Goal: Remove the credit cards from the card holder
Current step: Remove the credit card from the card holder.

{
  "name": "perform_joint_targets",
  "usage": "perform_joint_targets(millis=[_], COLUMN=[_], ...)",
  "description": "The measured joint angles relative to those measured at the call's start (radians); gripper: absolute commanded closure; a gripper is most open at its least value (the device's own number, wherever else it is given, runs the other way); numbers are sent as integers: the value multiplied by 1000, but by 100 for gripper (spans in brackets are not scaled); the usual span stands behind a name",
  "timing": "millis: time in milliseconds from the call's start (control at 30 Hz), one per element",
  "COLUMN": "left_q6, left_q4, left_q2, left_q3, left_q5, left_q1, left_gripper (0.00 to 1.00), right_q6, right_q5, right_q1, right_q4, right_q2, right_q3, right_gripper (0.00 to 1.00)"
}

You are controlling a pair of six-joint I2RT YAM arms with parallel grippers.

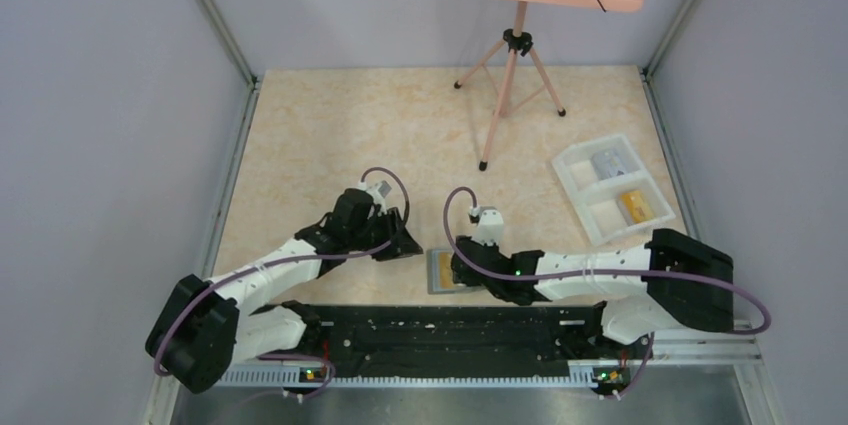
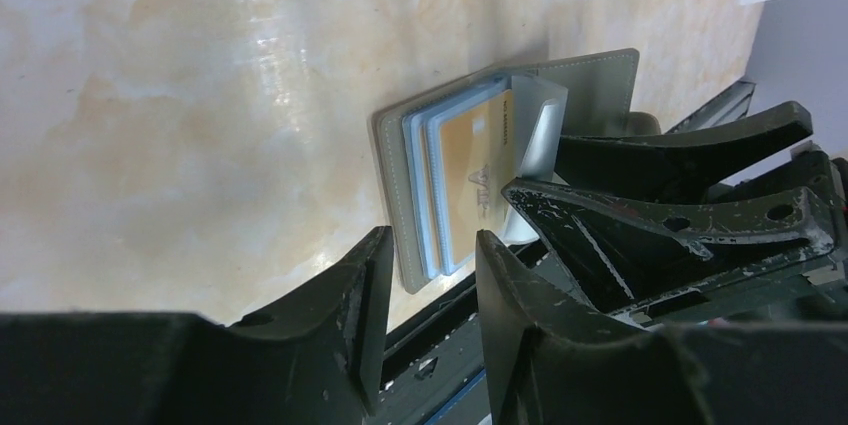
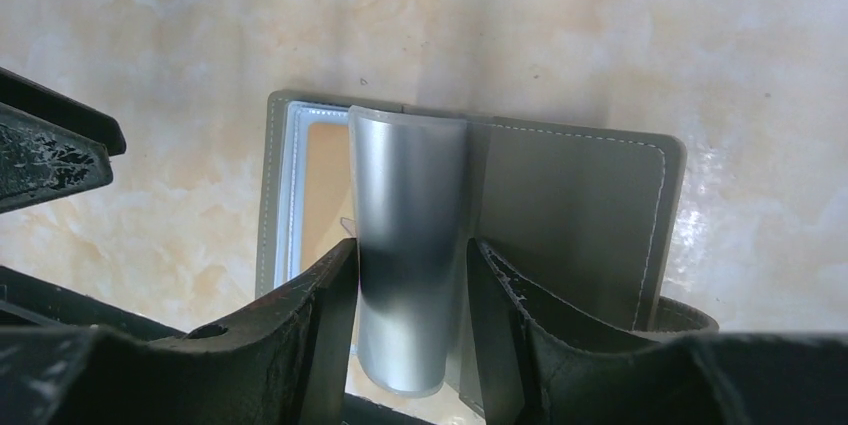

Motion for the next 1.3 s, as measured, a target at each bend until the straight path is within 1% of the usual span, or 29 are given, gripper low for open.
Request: perform_joint_targets(millis=[200,433,567,667,867,1133,1300], left_q6=[-17,-37,-43,-50,-59,-61,-61], left_q4=[109,192,230,261,303,328,343], left_q2=[61,182,254,304,420,557,607], left_q3=[-3,15,56,86,153,262,327], left_q5=[50,84,92,98,118,155,177], left_q1=[-34,-112,-152,-180,-242,-276,-290], left_gripper=[62,68,70,72,74,74,74], right_q6=[23,39,43,50,57,66,67], right_q5=[0,4,10,11,11,11,10], right_q1=[-11,-13,-17,-23,-35,-39,-40], right_q4=[21,35,50,67,72,34,-26], right_q2=[-97,-236,-306,-355,-451,-573,-647], right_q3=[-92,-188,-241,-291,-351,-362,-364], right_gripper=[60,60,68,68,68,65,59])
